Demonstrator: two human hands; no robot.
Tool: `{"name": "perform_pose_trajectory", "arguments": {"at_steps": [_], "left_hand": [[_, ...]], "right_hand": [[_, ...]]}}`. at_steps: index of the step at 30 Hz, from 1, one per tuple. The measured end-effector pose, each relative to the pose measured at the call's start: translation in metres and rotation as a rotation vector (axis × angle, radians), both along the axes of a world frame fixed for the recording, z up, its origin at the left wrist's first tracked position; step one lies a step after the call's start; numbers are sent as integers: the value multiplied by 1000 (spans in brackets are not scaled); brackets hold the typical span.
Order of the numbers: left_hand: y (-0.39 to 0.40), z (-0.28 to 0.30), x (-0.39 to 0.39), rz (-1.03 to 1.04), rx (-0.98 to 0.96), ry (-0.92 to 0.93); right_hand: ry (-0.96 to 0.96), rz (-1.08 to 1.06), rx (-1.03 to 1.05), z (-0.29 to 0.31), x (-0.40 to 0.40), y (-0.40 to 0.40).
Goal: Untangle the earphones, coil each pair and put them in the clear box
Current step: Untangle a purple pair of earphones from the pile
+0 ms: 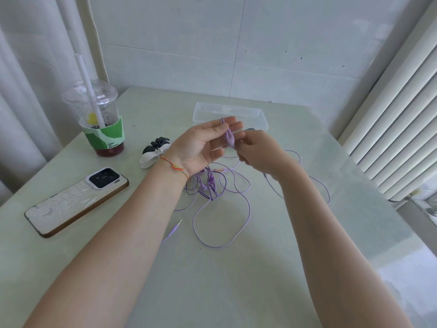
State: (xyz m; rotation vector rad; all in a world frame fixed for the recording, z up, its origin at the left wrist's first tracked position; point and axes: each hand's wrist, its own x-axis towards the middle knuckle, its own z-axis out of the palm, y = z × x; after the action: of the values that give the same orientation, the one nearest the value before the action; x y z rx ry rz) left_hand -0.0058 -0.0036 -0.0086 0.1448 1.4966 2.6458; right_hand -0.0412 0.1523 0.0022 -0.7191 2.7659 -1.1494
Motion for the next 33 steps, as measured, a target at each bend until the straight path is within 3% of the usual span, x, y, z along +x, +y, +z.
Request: {"name": "perform_pose_trajectory", "arguments": {"at_steps": [7,16,23,29,33], "left_hand": [[-2,-7,-5,203,-89,-39],[-3,-9,-6,353,-316,-74],[-3,-9,-8,421,-255,-90],[-1,-11,-8,417,-441,-60],[3,-11,-6,226,-584,0]], "right_hand": [[-73,102,155,2,4,-2],[92,3,203,6,7,-5],[151,-28,186,9,8,-3],[189,-39,133,9,8,-6],[208,-12,98,10,7,-6]]}}
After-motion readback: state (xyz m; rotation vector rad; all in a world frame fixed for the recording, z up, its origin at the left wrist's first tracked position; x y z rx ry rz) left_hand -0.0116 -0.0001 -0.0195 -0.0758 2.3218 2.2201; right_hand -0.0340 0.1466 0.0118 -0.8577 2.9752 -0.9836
